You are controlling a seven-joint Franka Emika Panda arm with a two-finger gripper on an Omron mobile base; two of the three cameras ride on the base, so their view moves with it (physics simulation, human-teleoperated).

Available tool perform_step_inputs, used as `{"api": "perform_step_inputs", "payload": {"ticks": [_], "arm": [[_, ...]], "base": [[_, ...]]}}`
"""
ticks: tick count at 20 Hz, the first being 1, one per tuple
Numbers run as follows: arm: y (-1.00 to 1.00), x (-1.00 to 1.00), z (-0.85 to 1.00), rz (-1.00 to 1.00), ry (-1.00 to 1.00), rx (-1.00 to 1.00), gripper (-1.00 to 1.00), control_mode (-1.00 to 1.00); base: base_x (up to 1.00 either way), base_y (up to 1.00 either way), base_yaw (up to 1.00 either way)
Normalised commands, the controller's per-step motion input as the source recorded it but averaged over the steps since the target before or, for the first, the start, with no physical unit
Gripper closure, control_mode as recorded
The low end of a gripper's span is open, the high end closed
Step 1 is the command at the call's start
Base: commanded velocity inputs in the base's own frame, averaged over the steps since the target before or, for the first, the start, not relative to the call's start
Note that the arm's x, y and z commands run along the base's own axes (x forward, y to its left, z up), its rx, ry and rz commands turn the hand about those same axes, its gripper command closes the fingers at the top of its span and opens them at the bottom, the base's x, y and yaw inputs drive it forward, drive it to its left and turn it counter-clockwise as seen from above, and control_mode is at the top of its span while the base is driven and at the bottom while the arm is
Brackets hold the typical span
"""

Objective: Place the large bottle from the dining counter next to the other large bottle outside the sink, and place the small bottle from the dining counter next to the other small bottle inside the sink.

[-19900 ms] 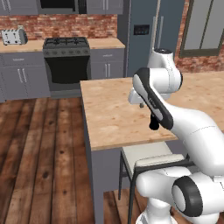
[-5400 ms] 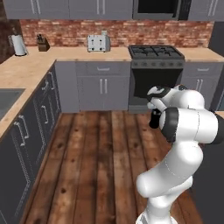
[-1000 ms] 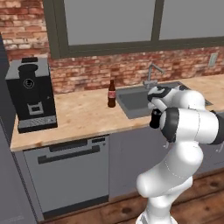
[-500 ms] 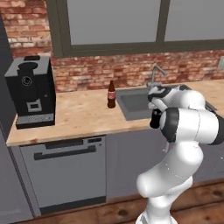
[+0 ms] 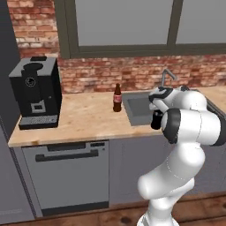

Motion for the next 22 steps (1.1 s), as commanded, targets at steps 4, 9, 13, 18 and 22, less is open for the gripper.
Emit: {"api": "perform_step_inputs", "payload": {"ticks": [4,9,13,18,22], "arm": [[0.0,0.0,0.0,0.0,0.0,0.0,1.0,1.0],[0.0,0.0,0.0,0.0,0.0,0.0,1.0,1.0],[0.0,0.0,0.0,0.0,0.0,0.0,1.0,1.0],[0.0,0.0,0.0,0.0,0.0,0.0,1.0,1.0],[0.0,0.0,0.0,0.0,0.0,0.0,1.0,1.0]], "base": [[0.44,-0.05,0.16],[0.38,-0.09,0.15],[0.29,-0.05,0.14],[0.33,-0.07,0.13],[0.37,-0.11,0.12]]}}
